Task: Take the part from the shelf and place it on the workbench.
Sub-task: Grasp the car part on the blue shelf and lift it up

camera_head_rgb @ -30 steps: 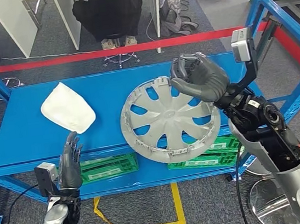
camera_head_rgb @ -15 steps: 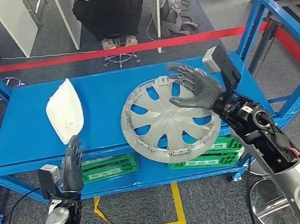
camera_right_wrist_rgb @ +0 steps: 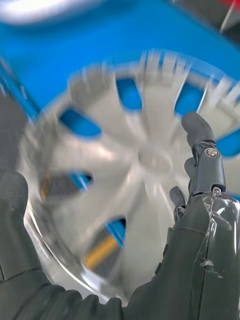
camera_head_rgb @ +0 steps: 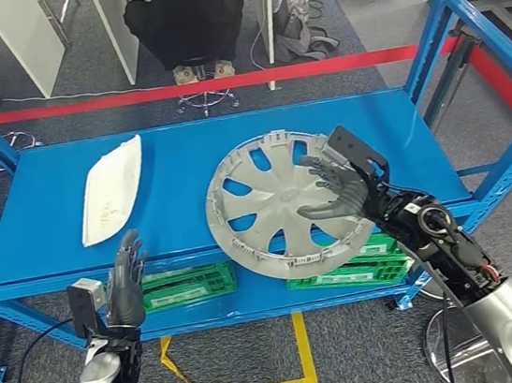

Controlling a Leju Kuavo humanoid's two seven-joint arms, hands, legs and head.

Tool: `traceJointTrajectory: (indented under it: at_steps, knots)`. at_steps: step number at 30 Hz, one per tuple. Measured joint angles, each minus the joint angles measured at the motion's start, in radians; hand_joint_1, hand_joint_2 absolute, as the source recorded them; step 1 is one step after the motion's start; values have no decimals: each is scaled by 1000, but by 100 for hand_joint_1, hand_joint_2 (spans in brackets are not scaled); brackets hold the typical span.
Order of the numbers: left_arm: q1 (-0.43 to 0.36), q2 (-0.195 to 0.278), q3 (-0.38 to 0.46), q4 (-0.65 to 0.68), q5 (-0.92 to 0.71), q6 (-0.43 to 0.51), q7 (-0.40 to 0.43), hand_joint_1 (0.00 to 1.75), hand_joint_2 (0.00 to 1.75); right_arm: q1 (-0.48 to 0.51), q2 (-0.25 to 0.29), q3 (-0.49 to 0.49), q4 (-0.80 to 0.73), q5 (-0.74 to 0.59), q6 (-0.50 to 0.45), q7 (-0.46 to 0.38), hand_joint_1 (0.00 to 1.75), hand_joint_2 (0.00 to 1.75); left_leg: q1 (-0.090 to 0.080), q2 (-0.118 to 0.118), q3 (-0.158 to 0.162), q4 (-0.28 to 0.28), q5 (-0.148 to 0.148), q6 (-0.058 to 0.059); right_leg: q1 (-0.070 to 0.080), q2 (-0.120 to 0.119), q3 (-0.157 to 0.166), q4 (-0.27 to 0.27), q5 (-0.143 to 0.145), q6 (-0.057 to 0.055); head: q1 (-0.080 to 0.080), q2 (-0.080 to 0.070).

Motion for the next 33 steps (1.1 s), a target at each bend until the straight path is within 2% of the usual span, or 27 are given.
traceJointTrajectory:
  at_steps: [4,7,17,33]
  knots:
    - [0,0,0,-9,9,20,21,0,0,-5,1,33,115,134,32,-68,0,175,0,-2,-1,0,0,0,0,-2,0,0,0,0,0,0]
    - [1,1,0,-16,16,31,28,0,0,-18,5,60,197,183,60,-97,0,175,0,-4,-1,0,0,0,0,-3,0,0,0,0,0,0]
    - [-3,3,0,-24,27,39,28,0,0,-95,18,138,362,246,171,-92,0,175,0,-1,5,0,0,-1,0,-1,4,0,-1,-1,0,0]
    - [-27,0,0,-25,37,33,36,0,0,-187,25,210,531,328,209,-139,0,175,1,5,21,-1,0,-2,0,3,16,-1,0,-2,-1,0]
